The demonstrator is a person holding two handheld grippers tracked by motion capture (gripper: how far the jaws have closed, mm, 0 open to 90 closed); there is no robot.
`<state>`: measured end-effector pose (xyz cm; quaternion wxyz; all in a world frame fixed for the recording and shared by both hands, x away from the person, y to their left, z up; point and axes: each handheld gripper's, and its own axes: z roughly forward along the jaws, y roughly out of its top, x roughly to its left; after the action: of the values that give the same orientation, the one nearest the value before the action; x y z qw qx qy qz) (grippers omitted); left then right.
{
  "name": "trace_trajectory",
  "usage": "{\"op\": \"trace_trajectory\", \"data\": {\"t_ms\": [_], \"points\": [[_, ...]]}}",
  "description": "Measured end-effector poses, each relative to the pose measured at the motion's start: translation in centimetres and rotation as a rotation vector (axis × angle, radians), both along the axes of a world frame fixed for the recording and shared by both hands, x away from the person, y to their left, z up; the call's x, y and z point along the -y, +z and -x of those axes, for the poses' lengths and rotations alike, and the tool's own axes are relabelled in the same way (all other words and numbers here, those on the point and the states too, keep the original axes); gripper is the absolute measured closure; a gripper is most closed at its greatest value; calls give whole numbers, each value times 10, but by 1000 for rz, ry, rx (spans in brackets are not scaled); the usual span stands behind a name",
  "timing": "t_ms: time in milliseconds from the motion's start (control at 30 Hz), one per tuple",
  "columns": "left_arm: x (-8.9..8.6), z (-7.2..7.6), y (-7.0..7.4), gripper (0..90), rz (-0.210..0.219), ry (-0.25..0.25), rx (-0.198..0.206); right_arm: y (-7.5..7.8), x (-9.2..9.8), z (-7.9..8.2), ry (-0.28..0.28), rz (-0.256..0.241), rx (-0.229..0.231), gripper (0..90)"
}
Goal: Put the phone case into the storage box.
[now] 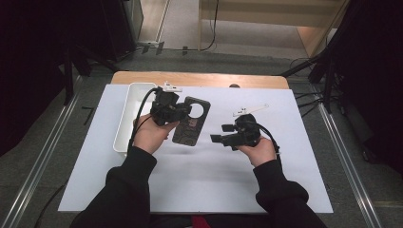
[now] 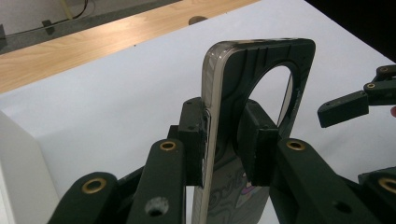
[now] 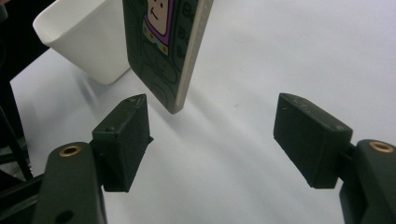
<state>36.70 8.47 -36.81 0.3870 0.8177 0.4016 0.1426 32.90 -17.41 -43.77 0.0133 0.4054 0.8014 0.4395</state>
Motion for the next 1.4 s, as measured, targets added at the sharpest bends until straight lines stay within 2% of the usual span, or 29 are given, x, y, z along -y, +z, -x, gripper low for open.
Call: {"op": "trace_trajectory", "data": {"t_ms": [533, 800, 1000, 1167, 1400], "points": [[-11, 4, 4, 721, 24, 5, -7, -7, 7, 10, 48, -11, 23, 263], [-13, 6, 4, 721, 26, 1, -9, -11, 16, 21, 75, -6, 32, 263], [-18, 6, 6, 721, 47, 6, -20, -13, 21, 30, 87, 15, 38, 262], [-20, 6, 9, 720, 56, 1, -21, -18, 24, 37, 114, 2, 38, 262], [-23, 5, 14, 720, 58, -14, -28, -20, 29, 48, 95, 5, 60, 262]]}}
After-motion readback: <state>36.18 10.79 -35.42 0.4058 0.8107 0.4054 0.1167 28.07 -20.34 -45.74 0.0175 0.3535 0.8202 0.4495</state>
